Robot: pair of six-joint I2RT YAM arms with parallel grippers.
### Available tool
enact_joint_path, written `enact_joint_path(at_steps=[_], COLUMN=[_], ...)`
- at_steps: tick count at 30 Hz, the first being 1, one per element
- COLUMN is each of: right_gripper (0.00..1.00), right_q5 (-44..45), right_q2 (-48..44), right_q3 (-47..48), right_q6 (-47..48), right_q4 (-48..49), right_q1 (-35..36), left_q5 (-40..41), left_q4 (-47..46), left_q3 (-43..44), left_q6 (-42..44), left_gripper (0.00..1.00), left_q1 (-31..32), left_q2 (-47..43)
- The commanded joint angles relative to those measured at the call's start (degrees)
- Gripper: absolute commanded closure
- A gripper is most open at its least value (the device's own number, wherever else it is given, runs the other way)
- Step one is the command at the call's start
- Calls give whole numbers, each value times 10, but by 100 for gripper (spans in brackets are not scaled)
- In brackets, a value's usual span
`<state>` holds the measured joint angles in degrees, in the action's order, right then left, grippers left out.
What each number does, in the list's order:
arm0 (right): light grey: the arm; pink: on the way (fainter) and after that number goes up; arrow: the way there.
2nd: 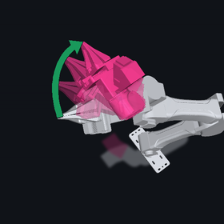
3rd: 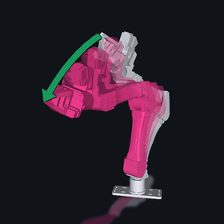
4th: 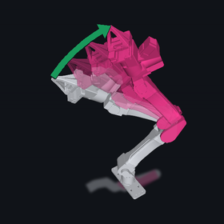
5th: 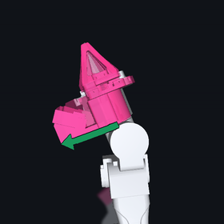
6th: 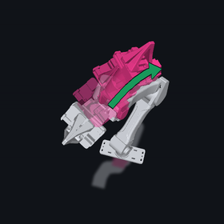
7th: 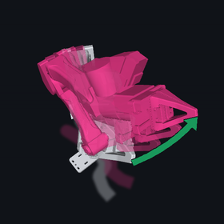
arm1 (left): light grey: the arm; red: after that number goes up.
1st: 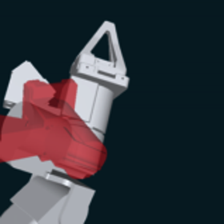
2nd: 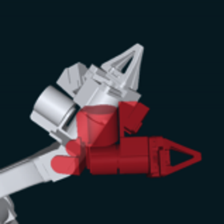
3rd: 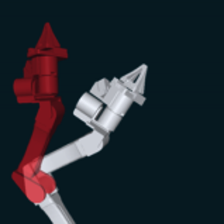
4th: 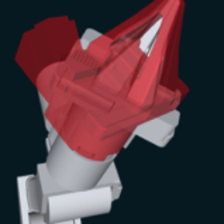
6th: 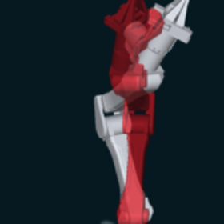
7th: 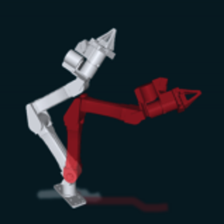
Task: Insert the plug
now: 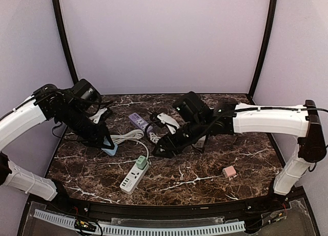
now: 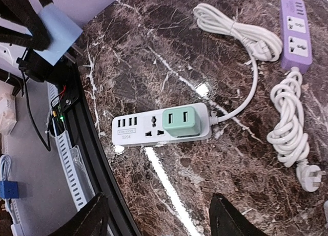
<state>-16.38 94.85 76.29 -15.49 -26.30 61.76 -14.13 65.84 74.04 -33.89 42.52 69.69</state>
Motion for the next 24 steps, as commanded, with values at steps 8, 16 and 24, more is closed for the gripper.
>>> enact_joint_path(at_steps=[8, 16, 24], right_gripper=[16, 1, 1], right_q5=[157, 215, 223], right_q2=[-112, -172, -263], right_q3=[-33, -56, -93], right_q6=[-81, -93, -156], right_q4=[-38, -110, -91], right_q1=[-24, -45, -61], left_q5=[-2, 30, 57], left_q4=[3, -15, -15], left_q3=[14, 36, 50], left_q6=[47, 48, 20], left_gripper=[99, 99, 99], left_q1=[16, 47, 97], left_q2=[23, 58, 78])
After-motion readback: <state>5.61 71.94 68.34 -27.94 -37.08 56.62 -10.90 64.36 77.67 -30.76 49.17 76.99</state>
